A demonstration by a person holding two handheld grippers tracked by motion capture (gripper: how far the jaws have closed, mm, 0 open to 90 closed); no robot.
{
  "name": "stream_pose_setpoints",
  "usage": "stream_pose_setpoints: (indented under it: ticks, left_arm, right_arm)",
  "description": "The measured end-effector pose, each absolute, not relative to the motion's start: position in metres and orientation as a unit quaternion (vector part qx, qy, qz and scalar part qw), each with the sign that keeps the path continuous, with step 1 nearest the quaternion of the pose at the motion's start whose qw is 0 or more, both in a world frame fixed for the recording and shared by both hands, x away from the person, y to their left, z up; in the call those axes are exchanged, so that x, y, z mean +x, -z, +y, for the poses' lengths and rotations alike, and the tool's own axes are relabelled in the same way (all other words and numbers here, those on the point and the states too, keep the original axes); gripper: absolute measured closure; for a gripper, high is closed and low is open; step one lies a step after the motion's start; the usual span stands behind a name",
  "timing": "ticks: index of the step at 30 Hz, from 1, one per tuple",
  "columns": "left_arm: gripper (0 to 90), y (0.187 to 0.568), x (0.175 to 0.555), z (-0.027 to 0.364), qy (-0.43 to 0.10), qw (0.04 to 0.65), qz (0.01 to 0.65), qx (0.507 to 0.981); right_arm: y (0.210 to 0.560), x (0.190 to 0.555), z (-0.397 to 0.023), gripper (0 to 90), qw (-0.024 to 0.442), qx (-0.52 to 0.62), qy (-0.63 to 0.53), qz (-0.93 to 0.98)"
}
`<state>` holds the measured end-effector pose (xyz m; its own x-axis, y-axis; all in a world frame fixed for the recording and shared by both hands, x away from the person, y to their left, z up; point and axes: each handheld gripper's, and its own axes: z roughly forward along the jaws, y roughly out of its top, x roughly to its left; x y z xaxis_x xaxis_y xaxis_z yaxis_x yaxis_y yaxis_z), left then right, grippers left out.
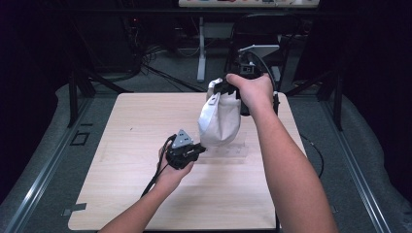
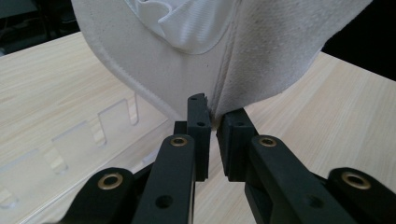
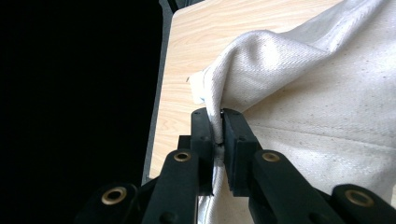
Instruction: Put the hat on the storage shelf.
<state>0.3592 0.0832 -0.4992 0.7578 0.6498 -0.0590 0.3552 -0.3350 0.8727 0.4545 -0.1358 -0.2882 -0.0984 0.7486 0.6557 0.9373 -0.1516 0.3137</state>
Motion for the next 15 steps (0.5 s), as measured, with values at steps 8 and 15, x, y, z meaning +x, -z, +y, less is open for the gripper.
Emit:
stream_pose_setpoints:
  ticks: [8, 15]
  left_arm:
    - [85.2, 0.505, 0.355, 0.092, -0.157, 0.478, 0.328, 0.799]
    - [85.2, 0.508, 0.354, 0.089, -0.159, 0.467, 0.336, 0.802]
  right_arm:
    - [0.294, 0.456, -0.123, 83.8, 0.131, -0.651, 0.371, -0.649]
    - [0.296, 0.456, -0.117, 83.7, 0.126, -0.649, 0.361, -0.657]
